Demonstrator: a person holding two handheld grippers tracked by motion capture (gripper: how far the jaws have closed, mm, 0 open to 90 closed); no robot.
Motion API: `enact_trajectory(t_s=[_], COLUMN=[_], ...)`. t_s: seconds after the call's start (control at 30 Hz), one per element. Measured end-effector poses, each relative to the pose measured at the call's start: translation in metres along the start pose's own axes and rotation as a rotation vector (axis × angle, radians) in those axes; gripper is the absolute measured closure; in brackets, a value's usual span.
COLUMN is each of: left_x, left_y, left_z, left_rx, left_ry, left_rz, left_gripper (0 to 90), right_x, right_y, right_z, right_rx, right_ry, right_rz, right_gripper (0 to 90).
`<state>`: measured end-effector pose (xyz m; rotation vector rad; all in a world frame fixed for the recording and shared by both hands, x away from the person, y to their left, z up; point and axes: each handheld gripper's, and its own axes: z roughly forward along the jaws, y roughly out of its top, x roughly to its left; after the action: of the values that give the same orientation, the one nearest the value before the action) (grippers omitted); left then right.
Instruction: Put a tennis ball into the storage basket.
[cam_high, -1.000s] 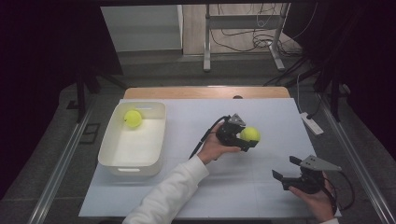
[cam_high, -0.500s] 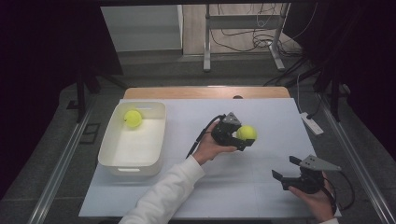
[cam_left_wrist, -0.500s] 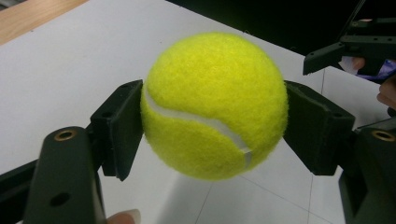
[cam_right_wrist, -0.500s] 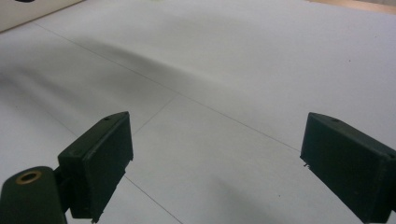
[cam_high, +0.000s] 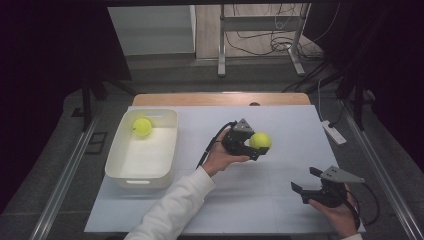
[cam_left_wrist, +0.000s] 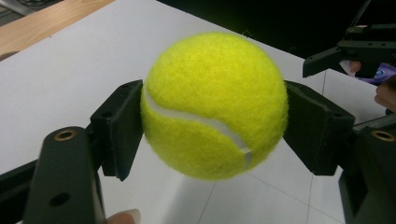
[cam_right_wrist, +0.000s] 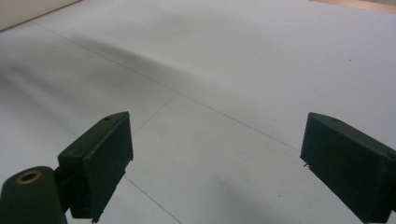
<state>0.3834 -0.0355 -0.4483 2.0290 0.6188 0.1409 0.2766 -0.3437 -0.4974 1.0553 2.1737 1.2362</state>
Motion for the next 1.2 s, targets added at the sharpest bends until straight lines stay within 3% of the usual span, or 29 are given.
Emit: enact_trajectory(t_s=[1.2], left_x=[0.010], left_y=[-0.004], left_z=[-0.032], left_rx=[-0.055], left_ry=[0.037], left_rz=[-0.022], left_gripper=[27.1], right_x=[0.000], right_y=[0.001], right_z=[0.002], right_rx=[0.002], right_ry=[0.003], right_rz=[-0.006], right_gripper=[9.2])
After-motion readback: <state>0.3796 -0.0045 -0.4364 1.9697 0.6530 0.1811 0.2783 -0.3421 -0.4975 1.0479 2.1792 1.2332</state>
